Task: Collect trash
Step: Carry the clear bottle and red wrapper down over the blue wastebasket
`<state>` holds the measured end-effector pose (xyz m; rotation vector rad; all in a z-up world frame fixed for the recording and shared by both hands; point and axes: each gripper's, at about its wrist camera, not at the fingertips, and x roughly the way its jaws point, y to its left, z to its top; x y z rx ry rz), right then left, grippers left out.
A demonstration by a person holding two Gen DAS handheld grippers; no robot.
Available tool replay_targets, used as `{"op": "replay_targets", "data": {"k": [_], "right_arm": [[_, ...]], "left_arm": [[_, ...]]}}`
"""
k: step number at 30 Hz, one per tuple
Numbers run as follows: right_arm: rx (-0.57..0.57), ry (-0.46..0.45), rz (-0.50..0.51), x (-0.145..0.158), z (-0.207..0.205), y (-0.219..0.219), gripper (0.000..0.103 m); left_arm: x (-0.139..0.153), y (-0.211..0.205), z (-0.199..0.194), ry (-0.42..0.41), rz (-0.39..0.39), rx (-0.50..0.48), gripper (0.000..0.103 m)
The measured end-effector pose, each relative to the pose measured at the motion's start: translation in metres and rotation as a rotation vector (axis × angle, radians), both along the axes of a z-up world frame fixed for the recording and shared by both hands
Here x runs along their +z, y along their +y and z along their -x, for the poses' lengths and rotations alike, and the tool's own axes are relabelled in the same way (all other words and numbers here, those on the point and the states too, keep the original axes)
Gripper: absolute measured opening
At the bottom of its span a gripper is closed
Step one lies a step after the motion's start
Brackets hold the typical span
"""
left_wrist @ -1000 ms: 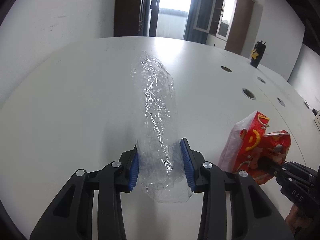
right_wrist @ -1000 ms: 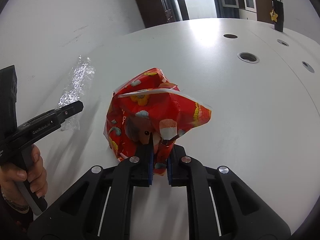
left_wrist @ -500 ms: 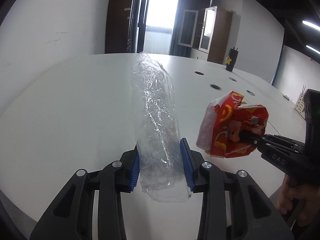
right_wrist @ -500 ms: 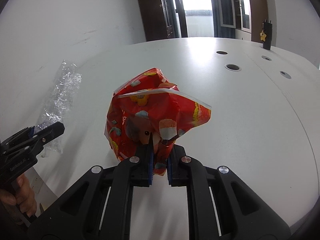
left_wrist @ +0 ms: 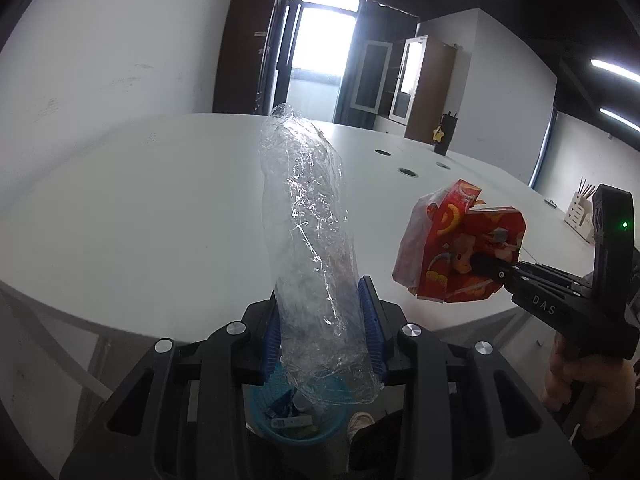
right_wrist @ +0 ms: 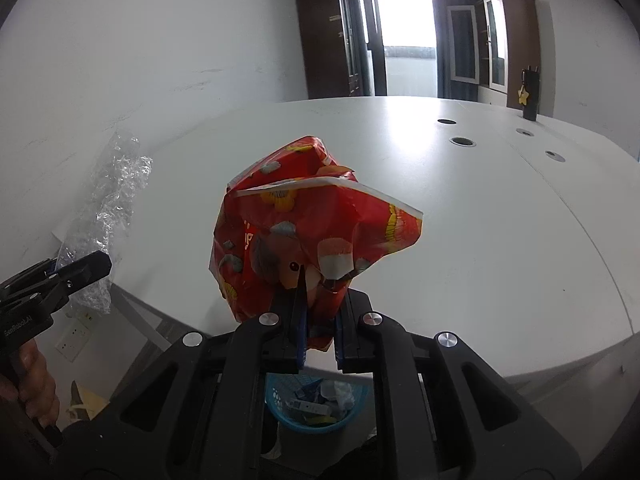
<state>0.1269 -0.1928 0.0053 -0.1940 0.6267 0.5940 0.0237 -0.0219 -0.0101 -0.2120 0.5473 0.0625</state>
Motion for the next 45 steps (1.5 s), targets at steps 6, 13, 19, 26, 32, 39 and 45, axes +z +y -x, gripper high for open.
{"op": "replay_targets", "data": {"k": [6,13,19,26,32,39,45], "right_arm": [[0.020,-0.021,-0.003,0.003,0.034,-0.015,0.009],[0.040,0.009,-0.037,0.010,0.071,-0.043,0.009],[0.070,-0.006,0.013,0.009,0.105,-0.056,0.009],[0.098,0.041,0.072,-0.023,0.134,-0.061,0.009],[0.094,0.133,0.146,-0.079,0.133,-0.050,0.009],[0.077,0.209,0.167,-0.124,0.115,-0.043,0.009],[0.031,0.291,0.183,-0.171,0.101,-0.049,0.009]], "left_arm": [[-0.010,-0.011,0.034,-0.002,-0.011,-0.038,0.034],[-0.027,-0.002,0.051,0.073,0.003,-0.047,0.034],[-0.039,-0.007,0.072,0.119,-0.042,-0.072,0.034],[-0.077,-0.010,0.077,0.221,-0.001,-0.128,0.034],[-0.112,-0.016,0.054,0.315,0.068,-0.147,0.034],[-0.150,-0.012,0.039,0.396,0.100,-0.129,0.034],[-0.183,-0.010,0.021,0.468,0.127,-0.116,0.034]]}}
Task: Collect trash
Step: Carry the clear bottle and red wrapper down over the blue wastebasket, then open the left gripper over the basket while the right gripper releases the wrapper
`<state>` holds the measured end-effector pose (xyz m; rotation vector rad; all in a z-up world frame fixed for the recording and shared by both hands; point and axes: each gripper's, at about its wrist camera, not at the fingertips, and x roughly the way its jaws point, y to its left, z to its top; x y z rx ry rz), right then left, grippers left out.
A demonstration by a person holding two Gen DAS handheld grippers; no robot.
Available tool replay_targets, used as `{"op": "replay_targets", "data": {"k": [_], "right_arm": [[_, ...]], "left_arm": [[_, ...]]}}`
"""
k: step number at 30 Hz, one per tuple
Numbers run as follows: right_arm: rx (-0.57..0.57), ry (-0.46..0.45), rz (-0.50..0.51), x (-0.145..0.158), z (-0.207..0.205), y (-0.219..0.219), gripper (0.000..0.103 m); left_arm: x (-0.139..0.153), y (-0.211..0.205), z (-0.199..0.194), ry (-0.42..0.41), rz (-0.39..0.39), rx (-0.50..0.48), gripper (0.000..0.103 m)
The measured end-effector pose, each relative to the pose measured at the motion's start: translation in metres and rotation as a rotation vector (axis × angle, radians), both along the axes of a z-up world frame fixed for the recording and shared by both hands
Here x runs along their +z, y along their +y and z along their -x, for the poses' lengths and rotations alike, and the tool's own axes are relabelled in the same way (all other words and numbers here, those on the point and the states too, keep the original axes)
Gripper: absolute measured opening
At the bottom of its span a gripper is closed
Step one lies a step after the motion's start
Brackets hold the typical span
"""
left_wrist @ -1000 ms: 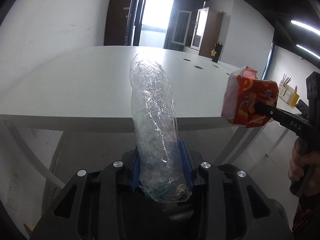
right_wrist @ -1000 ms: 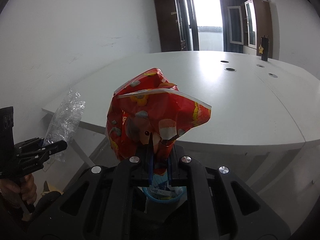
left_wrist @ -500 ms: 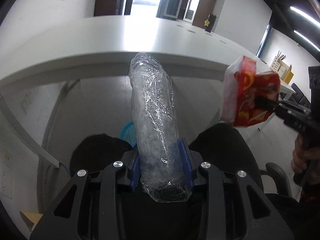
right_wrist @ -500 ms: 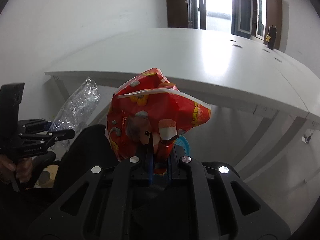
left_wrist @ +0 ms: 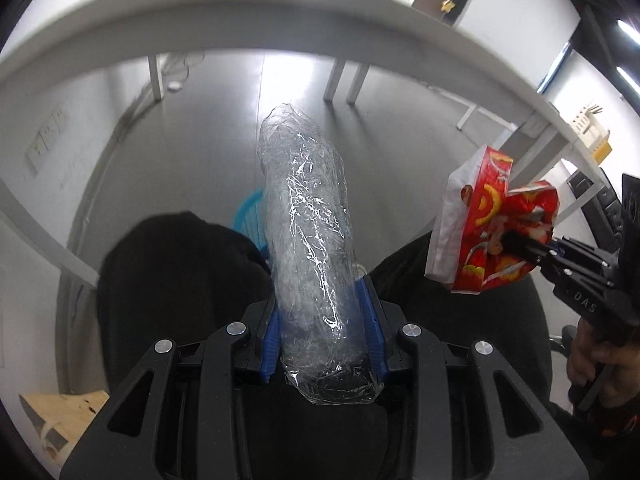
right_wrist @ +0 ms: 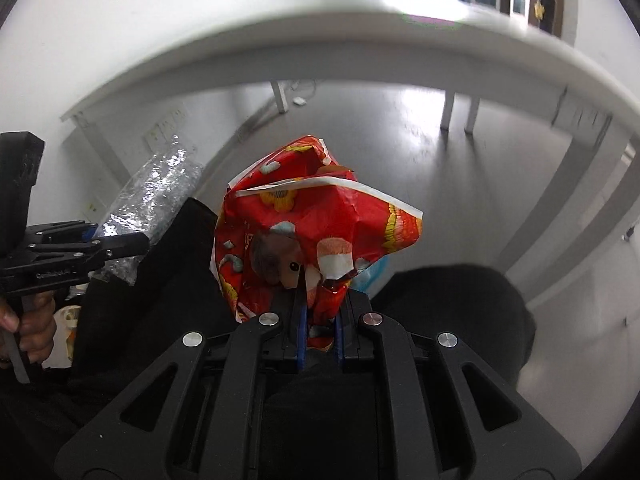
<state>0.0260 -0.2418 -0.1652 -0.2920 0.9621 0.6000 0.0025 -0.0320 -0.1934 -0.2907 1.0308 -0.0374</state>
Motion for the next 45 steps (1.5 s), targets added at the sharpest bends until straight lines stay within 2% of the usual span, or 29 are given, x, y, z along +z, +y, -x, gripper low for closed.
{"op": "replay_targets", "data": {"k": [2,7,11,14,18,21,24,31,35,40,45], "right_arm": [[-0.011,0.029,0.014,-0.017,-0.014,0.006,0.009],[-0.017,0.058,0.058,-0.040,-0.042,0.016,0.009],[-0.037,0.108,0.082,-0.060,-0.059,0.019,0.009],[-0.031,0.109,0.108,-0.068,-0.061,0.024,0.009],[-0.045,0.138,0.112,-0.082,-0.076,0.030,0.009],[-0.054,0.174,0.118,-0.092,-0.095,0.033,0.009],[-0.052,0.203,0.169,-0.103,-0.109,0.042,0.009],[-0.100,0.299,0.184,-0.135,-0.152,0.060,0.009],[-0.119,0.321,0.209,-0.161,-0.174,0.072,0.009],[-0.112,0.358,0.240,-0.197,-0.191,0.090,0.009],[-0.127,0.421,0.236,-0.226,-0.213,0.095,0.009]], "left_arm": [[-0.013,0.001,-0.010,0.020,-0.033,0.009,0.035],[-0.036,0.011,-0.031,0.057,-0.007,0.046,0.034],[-0.053,0.010,-0.051,0.079,-0.066,0.032,0.034],[-0.069,0.012,-0.063,0.107,-0.095,0.014,0.035],[-0.081,0.018,-0.081,0.181,-0.018,-0.008,0.035],[-0.086,0.019,-0.092,0.186,-0.016,-0.031,0.035],[-0.093,0.025,-0.103,0.208,-0.010,-0.032,0.035],[-0.129,0.042,-0.138,0.299,0.131,0.020,0.035],[-0.141,0.036,-0.151,0.301,0.151,0.036,0.036],[-0.164,0.043,-0.175,0.347,0.203,0.062,0.036],[-0.177,0.051,-0.198,0.385,0.205,0.086,0.037]]}}
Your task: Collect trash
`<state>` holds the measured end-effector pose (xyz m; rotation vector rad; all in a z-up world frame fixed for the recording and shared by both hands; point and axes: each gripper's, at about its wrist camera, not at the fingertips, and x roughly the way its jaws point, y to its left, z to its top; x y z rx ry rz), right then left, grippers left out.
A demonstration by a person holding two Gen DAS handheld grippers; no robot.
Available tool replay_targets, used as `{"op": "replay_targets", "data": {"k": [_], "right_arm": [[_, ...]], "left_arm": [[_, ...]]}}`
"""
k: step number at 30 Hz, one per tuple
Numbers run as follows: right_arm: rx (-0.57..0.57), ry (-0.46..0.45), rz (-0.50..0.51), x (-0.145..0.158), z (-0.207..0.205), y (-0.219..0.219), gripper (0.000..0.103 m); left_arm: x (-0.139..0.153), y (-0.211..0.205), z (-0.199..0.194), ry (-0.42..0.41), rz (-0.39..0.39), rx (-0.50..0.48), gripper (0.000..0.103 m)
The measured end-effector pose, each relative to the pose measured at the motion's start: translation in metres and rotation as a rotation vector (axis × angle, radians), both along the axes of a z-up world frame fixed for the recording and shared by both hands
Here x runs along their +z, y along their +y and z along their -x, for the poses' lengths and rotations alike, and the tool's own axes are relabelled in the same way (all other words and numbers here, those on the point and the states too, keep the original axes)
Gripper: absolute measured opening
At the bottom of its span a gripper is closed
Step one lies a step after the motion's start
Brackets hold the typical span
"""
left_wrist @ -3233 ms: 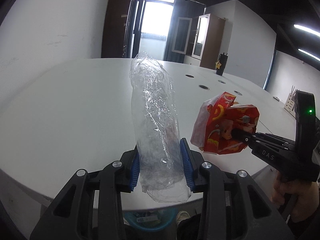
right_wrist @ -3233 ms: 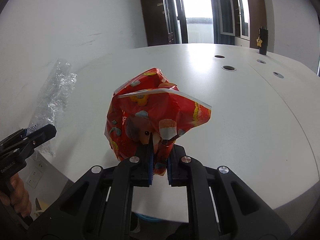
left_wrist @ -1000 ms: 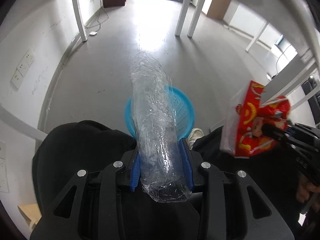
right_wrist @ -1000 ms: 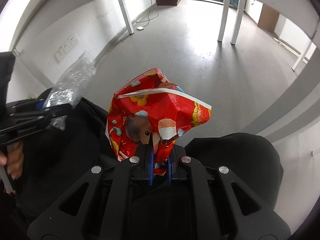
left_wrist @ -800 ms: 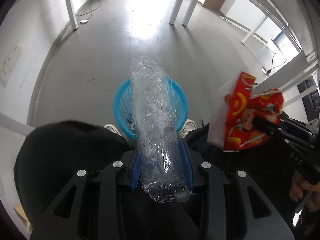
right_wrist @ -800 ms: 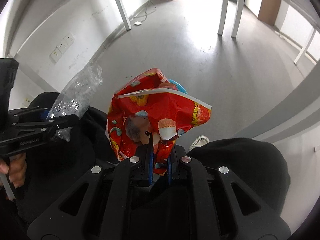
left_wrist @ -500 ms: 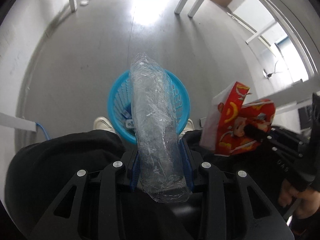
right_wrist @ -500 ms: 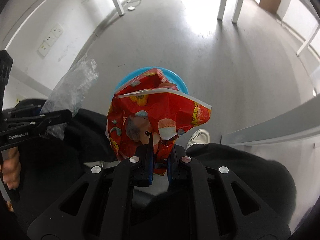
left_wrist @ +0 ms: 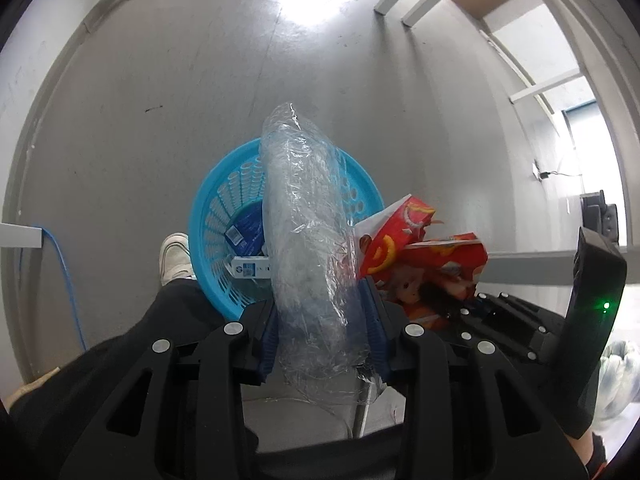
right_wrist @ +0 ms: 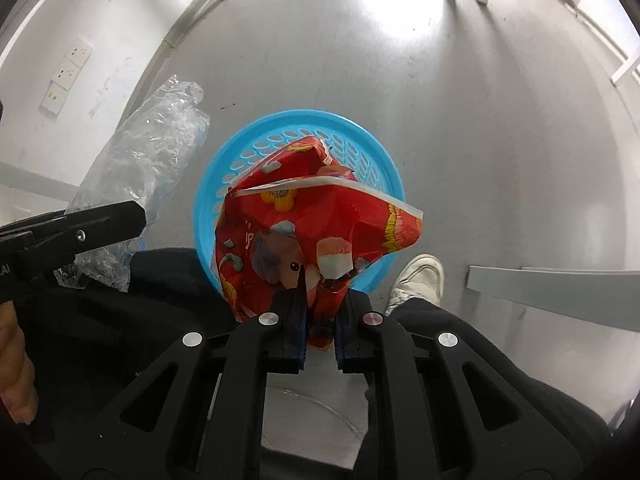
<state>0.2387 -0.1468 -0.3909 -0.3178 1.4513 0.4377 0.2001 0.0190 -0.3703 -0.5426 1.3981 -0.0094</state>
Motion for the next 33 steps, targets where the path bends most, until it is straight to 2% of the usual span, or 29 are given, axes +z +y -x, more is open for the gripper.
{"op": "replay_targets", "data": {"k": [3,5,6,7,8,11,15,19,21,22,24,26,27,29,30,33], "right_arm": [[-0.030,0.030,-0.004,-0.014,-0.015,-0.002,0.010],[-0.054,0.044,-0.028,-0.020,-0.023,-0.002,0.014],[-0.059,0.045,-0.034,-0.022,-0.026,-0.002,0.022],[-0.064,0.048,-0.038,-0.026,-0.028,-0.003,0.037],[-0.067,0.057,-0.040,-0.028,-0.028,-0.003,0.041],[-0.085,0.064,-0.016,-0.033,-0.030,-0.005,0.042],[-0.093,0.050,-0.031,-0.022,-0.027,-0.004,0.042],[-0.074,0.007,-0.021,-0.009,-0.017,-0.008,0.042],[-0.070,-0.006,-0.043,0.002,-0.012,-0.009,0.043],[-0.062,-0.013,-0.060,0.007,-0.010,-0.011,0.045],[-0.038,-0.045,-0.075,0.023,0.000,-0.012,0.049],[-0.012,-0.082,-0.083,0.040,0.013,-0.014,0.053],[-0.008,-0.089,-0.094,0.047,0.018,-0.017,0.059],[0.001,-0.099,-0.094,0.058,0.027,-0.019,0.065],[0.012,-0.105,-0.081,0.062,0.031,-0.019,0.066],[0.028,-0.125,-0.077,0.076,0.046,-0.024,0.077]], "left_arm": [[-0.006,0.002,-0.011,0.012,-0.016,0.013,0.042],[-0.008,0.004,-0.017,0.002,-0.008,0.030,0.061],[-0.007,0.005,-0.018,-0.012,-0.018,0.046,0.067],[-0.004,0.005,-0.017,-0.028,-0.045,0.059,0.067],[-0.004,0.004,-0.017,-0.035,-0.055,0.060,0.067],[-0.003,0.006,-0.014,-0.037,-0.055,0.056,0.067],[0.003,0.009,-0.007,-0.037,-0.059,0.071,0.067],[0.009,0.010,-0.001,-0.044,-0.163,0.033,0.066],[0.017,0.018,0.005,-0.056,-0.149,0.049,0.066],[0.020,0.021,0.007,-0.062,-0.133,0.052,0.067],[0.025,0.021,0.013,-0.063,-0.097,-0.006,0.070],[0.036,0.016,0.024,-0.085,-0.142,-0.038,0.070],[0.042,0.013,0.030,-0.100,-0.153,-0.047,0.072],[0.053,0.008,0.040,-0.129,-0.146,-0.045,0.076],[0.056,0.006,0.045,-0.138,-0.153,-0.041,0.083],[0.060,-0.001,0.062,-0.122,-0.189,-0.036,0.089]]}}
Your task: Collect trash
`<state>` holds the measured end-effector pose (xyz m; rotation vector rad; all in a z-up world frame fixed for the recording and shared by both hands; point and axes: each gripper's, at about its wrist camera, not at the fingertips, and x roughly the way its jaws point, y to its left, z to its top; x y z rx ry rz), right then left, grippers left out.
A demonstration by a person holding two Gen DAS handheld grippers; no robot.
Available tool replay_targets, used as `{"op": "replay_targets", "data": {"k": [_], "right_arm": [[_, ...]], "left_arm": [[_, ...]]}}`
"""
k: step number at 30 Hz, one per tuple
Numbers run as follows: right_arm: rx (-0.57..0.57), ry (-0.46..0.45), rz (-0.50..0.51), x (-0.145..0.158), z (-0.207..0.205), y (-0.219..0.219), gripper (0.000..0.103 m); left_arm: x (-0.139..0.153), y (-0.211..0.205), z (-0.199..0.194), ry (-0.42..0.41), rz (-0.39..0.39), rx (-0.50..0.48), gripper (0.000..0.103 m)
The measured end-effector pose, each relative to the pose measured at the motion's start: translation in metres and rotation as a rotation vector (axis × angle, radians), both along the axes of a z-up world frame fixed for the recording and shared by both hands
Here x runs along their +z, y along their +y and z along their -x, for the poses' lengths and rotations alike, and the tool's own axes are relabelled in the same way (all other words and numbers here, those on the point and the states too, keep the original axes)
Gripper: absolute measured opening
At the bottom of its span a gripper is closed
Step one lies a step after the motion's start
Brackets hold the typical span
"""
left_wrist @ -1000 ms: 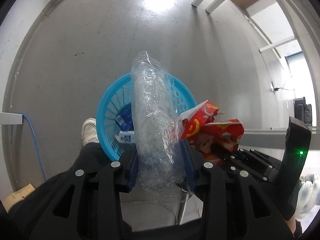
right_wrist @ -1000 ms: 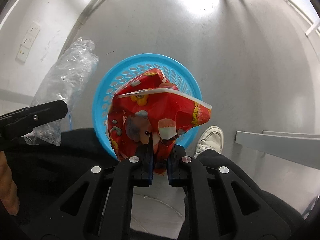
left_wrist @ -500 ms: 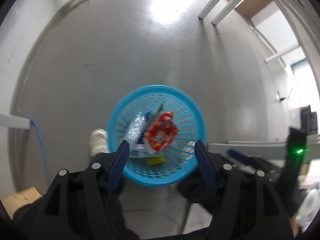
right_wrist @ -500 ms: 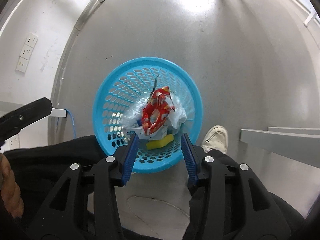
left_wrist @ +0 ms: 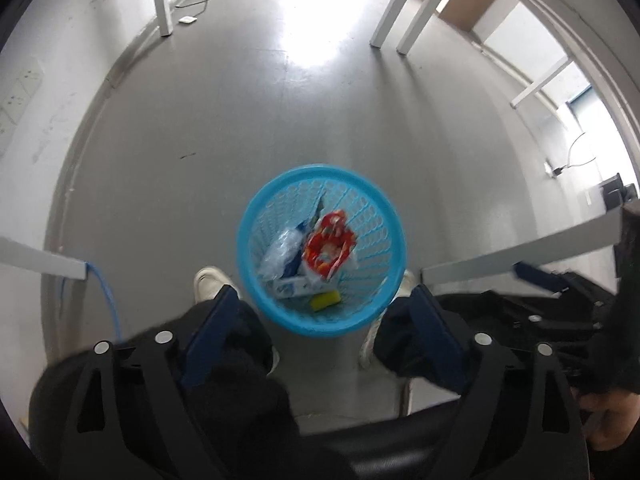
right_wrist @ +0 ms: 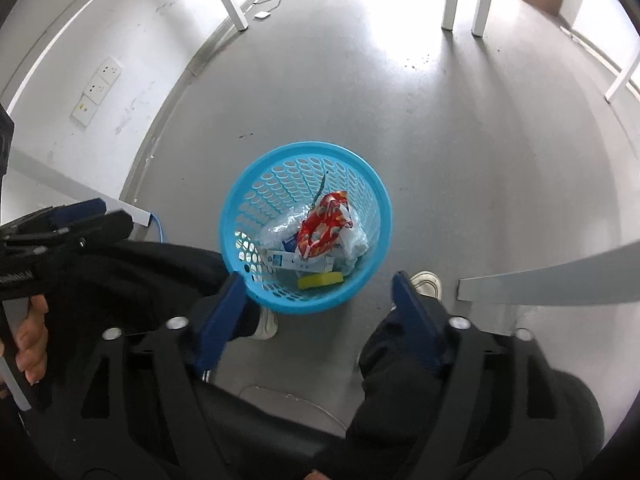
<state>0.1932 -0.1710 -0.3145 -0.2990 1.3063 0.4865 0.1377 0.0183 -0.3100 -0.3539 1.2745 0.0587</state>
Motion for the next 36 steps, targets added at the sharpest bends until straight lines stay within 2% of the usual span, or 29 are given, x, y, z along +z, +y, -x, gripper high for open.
{"op": "replay_targets", "data": {"k": [3,5,10,19,36], "right_arm": [[-0.014,-0.023,-0.032,0.018,0.013,-0.009,0.090],[-0.031,-0.034,-0.057,0.026,0.022,-0.017,0.094],[-0.023,-0.039,-0.071,0.040,0.035,-0.025,0.094],[-0.039,0.006,-0.108,0.035,0.028,-0.030,0.094],[-0.033,0.042,-0.118,0.030,0.025,-0.027,0.094]], "left_arm": [[0.008,-0.005,0.012,0.004,0.013,0.000,0.095],[0.013,-0.007,0.018,-0.015,-0.007,-0.010,0.097],[0.008,-0.013,0.018,-0.017,-0.020,-0.033,0.097],[0.009,-0.006,0.019,-0.032,-0.026,0.027,0.097],[0.004,-0.017,0.013,-0.016,0.010,-0.037,0.097]]}}
